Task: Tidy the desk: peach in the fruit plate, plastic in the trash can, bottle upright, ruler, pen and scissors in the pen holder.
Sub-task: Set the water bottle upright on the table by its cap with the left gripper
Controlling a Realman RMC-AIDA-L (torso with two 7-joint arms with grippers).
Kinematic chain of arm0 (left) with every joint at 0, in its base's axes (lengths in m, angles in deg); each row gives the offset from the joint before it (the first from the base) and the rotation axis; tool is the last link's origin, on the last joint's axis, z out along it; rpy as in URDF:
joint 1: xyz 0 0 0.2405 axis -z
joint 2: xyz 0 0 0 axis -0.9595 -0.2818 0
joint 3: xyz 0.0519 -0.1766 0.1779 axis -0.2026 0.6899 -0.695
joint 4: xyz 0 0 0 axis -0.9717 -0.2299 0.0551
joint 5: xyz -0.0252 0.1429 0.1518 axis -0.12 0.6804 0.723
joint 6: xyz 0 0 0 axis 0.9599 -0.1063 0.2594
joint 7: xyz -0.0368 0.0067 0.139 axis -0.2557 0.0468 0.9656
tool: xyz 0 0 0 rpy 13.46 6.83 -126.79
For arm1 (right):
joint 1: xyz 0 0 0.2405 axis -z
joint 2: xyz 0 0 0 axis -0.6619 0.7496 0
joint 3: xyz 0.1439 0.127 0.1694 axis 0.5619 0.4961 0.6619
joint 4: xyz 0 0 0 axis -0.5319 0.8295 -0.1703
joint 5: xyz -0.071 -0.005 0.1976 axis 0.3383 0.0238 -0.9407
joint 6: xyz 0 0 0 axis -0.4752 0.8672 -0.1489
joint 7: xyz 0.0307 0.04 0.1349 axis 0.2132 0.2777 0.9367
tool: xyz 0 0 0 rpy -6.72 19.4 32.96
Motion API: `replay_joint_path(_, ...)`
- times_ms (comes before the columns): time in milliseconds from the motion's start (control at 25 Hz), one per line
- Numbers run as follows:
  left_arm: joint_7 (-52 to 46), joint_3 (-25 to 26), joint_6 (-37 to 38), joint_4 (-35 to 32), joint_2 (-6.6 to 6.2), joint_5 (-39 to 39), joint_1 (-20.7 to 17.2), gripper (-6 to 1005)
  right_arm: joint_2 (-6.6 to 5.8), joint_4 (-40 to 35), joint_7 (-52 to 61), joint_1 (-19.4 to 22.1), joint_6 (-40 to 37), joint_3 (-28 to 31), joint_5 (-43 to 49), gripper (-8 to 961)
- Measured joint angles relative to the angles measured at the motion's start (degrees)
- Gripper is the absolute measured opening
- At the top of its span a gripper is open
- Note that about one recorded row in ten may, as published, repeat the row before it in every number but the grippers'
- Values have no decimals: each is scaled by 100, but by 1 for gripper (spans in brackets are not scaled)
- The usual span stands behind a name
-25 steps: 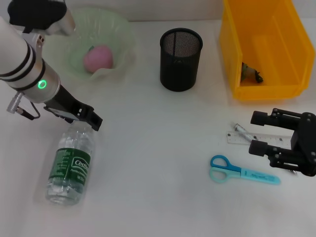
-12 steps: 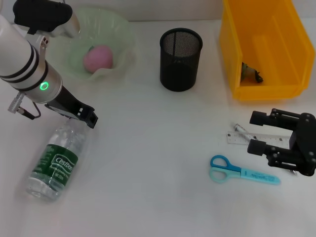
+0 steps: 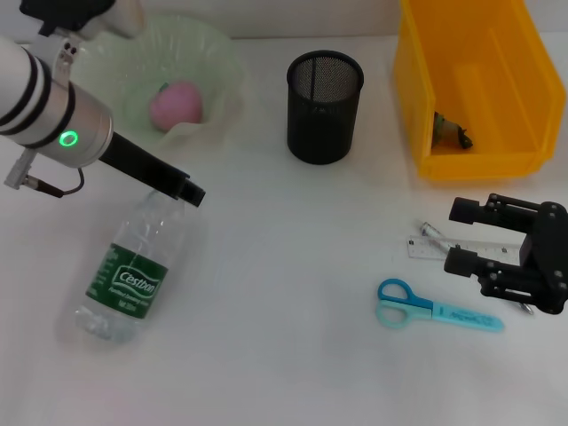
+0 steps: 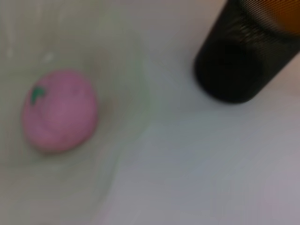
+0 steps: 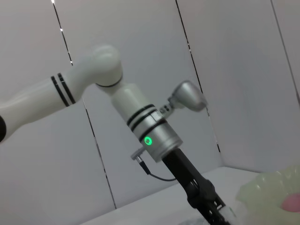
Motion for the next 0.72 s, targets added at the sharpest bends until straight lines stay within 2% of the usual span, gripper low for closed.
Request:
replay_joint_path(80, 144, 11, 6, -177, -3, -169, -104, 448, 0, 10, 0, 0, 15, 0, -9, 679)
replay_joint_path(120, 447, 37, 3, -487, -5, -505, -303, 448, 0, 23, 0, -1, 15, 0, -18, 679)
replay_joint_path(240, 812, 139, -35, -648, -6, -956, -505, 446, 0, 136, 4, -60, 16, 0, -34, 678)
replay_joint_path(280, 812, 139, -35, -648, -6, -956, -505, 446, 0, 136, 4, -60, 16, 0, -34, 678)
replay_joint_path(440, 1650, 480, -242, -679, -6, -1943, -875, 444, 0, 175, 35, -117, 16, 6, -43, 678)
replay_joint_path(720, 2615, 857, -398, -551, -3, -2984, -1250, 445, 5, 332, 53, -201, 16, 9, -43, 678)
